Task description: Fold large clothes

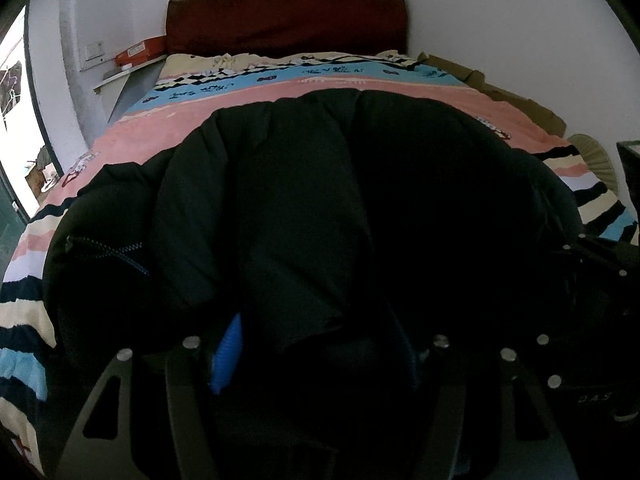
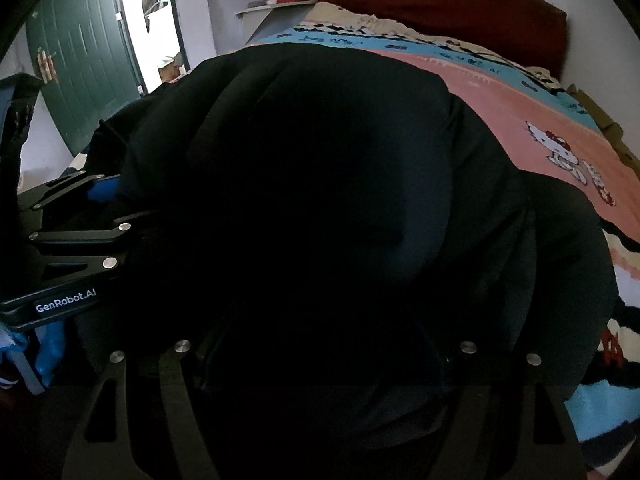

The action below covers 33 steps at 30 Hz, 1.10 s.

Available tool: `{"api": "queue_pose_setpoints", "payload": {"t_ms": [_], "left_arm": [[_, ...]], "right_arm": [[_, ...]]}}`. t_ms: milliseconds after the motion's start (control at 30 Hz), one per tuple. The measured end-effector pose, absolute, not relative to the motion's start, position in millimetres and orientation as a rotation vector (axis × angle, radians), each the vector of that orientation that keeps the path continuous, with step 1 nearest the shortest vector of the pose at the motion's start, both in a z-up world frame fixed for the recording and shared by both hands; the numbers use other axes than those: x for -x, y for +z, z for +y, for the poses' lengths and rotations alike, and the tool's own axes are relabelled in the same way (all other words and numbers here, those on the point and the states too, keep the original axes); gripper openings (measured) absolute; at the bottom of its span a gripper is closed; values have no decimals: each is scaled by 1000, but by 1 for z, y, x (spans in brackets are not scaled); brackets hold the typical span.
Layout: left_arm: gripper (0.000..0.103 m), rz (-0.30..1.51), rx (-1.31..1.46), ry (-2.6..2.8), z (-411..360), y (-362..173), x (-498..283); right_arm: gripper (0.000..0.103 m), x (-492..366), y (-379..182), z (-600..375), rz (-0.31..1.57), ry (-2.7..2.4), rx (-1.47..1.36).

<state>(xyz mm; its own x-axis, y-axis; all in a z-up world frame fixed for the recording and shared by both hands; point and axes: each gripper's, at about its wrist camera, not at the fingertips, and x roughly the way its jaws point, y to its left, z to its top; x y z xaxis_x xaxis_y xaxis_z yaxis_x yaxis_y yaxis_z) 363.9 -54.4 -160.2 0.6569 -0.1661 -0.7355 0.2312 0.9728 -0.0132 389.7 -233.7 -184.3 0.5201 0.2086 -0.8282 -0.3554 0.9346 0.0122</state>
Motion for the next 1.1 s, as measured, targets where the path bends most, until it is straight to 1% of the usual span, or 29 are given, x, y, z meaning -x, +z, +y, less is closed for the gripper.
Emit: {"api": "queue_pose_setpoints", "payload": {"t_ms": [467,733,833,933,1100], "left_arm": [[63,818,-97,-210,-56,-165,-363],[64,846,-122,-200,-60,-164,-365],[64,862,-121,-210,-57,-145,-356],[64,814,-109,-230,-45,-114,-324],[64,777,-98,-216,-12,-79,-270]], "right_arm": [[77,-389,-189,-232,970,329,169],[77,-391,-191,-225,996,297,201],[77,-388,-177,-221,1055,261,221],[78,-364,-151,-223,1025,261,207],[80,-311,-119,-237,991,243,193]]}}
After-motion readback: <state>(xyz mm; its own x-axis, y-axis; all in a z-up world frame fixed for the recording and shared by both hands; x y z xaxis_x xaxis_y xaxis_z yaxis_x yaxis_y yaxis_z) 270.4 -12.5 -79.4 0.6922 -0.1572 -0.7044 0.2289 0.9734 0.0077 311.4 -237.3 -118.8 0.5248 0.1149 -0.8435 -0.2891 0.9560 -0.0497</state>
